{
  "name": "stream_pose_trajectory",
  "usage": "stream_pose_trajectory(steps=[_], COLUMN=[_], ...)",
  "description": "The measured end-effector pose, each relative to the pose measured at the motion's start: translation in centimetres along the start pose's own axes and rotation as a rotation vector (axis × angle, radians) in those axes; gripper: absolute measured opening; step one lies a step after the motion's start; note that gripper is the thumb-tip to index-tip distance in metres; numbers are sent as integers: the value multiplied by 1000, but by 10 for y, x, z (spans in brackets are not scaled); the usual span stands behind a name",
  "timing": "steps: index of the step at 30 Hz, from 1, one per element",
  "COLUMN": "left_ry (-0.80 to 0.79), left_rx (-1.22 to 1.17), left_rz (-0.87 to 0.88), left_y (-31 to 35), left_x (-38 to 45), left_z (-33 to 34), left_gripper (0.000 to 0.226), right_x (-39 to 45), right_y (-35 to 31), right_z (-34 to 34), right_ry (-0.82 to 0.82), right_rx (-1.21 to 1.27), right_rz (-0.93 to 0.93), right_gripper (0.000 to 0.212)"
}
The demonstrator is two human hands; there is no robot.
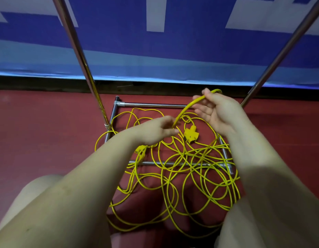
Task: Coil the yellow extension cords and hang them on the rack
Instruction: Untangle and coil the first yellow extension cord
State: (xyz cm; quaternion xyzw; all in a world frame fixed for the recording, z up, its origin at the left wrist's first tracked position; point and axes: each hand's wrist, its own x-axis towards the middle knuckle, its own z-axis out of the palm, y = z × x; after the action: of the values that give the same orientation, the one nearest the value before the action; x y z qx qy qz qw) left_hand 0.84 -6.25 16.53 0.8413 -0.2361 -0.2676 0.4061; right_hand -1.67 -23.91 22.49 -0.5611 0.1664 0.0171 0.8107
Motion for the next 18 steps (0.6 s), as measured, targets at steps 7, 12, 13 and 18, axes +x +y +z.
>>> stream_pose_trajectory(steps=[7, 12, 13, 18], left_ry=[197, 339, 336, 344], left_rx=[-188, -736, -785, -1017], left_rz=[4, 0, -3, -8], left_y=[6, 23, 24, 29], left_x=[4, 1, 1, -2], left_z=[-1, -20, -23, -32], left_gripper=[26, 28, 27, 25], right_x=[8, 6, 6, 7], right_y=[-2, 42, 52, 74], right_z=[-4, -4, -2, 10], right_ry=[-23, -368, -422, -394], right_rx=[93, -983, -1149, -1159], right_rz=[-102, 25, 24, -77], right_gripper=[16, 56, 56, 23])
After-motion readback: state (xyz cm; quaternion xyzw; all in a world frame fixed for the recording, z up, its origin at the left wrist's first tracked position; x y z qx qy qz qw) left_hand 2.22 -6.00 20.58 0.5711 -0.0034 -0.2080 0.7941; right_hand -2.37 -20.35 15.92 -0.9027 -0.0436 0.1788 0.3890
